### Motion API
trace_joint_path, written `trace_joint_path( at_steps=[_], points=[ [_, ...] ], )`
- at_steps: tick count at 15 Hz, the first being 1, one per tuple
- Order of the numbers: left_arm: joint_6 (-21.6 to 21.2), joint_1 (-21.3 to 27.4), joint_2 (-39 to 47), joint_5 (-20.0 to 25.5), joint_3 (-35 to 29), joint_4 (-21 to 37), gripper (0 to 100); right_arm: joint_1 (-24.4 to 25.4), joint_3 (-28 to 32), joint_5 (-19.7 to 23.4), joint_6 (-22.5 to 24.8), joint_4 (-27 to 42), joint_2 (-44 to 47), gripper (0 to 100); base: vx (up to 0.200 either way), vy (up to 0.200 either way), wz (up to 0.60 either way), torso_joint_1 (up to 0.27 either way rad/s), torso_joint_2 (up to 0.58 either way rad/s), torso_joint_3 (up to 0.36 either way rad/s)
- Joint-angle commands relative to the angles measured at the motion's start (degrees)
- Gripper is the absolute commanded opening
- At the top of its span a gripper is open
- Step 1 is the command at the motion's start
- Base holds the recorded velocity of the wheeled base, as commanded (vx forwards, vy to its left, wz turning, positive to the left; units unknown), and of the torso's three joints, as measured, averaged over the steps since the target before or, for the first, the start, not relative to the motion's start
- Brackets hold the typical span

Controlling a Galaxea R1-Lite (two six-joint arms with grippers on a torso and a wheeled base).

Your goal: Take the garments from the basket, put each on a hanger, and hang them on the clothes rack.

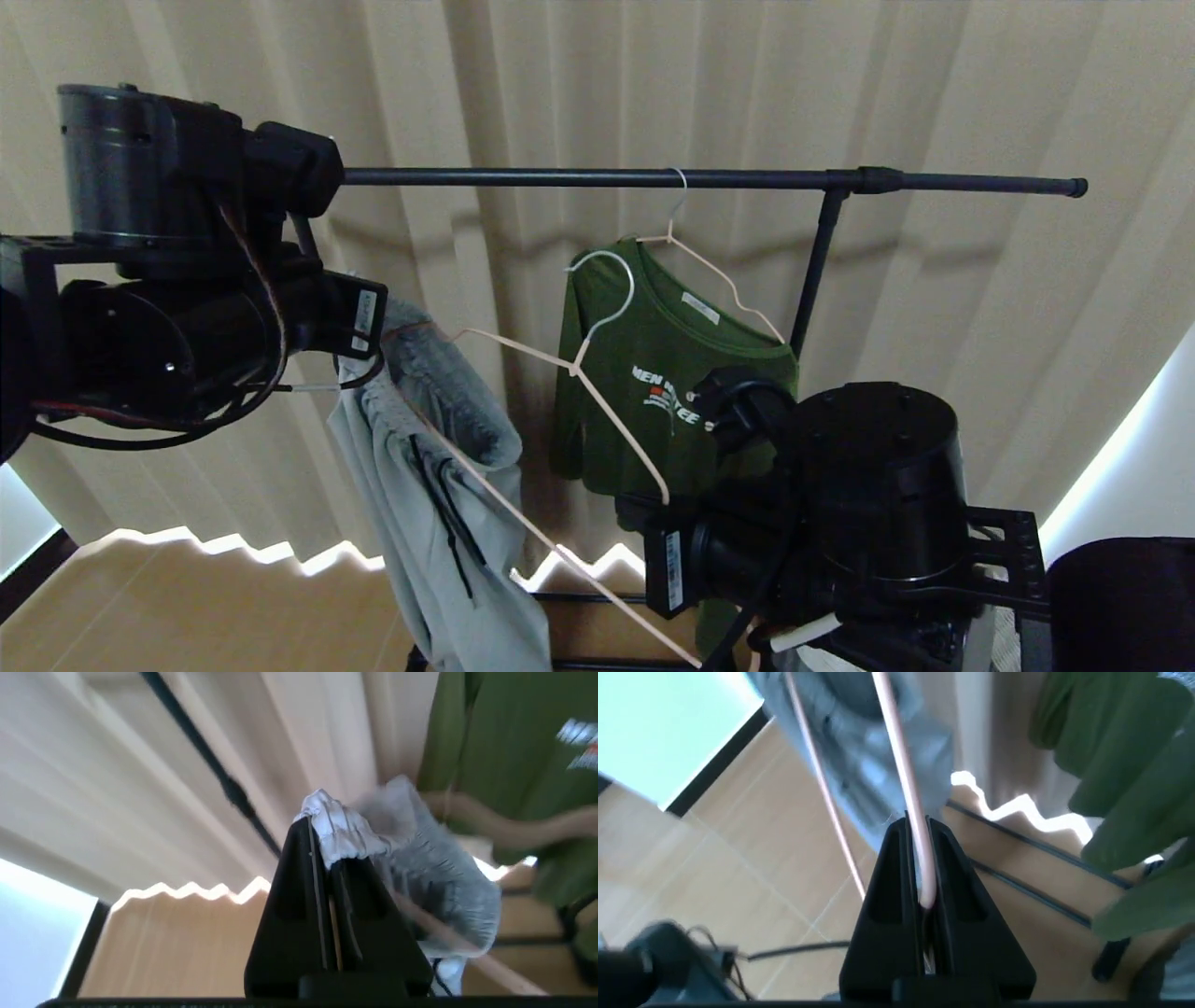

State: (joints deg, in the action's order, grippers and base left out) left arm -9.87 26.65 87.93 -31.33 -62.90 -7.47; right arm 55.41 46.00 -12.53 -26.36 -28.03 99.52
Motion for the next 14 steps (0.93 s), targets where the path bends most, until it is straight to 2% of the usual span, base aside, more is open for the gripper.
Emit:
trace_joint_path(
  at_steps=[1, 5, 8, 11, 14],
  points=[
    [0.12, 0.51, 0.49, -0.05, -1.52, 0.09, 0, 0.76, -0.29, 0.05, -0.01, -0.27, 0.23, 0, 0.000, 0.000, 0.00, 0.000, 0.00, 0.000],
    [0.91, 3.59, 0.14, -0.05, -1.17, 0.53, 0, 0.49, 1.20, 0.05, 0.25, -3.97, 2.96, 0, 0.000, 0.000, 0.00, 0.000, 0.00, 0.000],
    [3.11, 7.89, -1.45, -0.14, -1.34, 3.25, 0, -0.04, 3.49, 0.23, 0.34, -4.41, 4.98, 0, 0.000, 0.000, 0.00, 0.000, 0.00, 0.000],
    [1.35, 7.37, -1.27, -0.05, -1.78, 2.81, 0, 0.05, 2.43, 0.23, 0.34, -4.41, 4.63, 0, 0.000, 0.000, 0.00, 0.000, 0.00, 0.000],
    [0.03, 7.28, -1.45, 2.68, -1.52, 2.55, 0, 0.32, -0.03, 0.40, 0.52, -4.41, 3.48, 0, 0.000, 0.000, 0.00, 0.000, 0.00, 0.000]
  ],
)
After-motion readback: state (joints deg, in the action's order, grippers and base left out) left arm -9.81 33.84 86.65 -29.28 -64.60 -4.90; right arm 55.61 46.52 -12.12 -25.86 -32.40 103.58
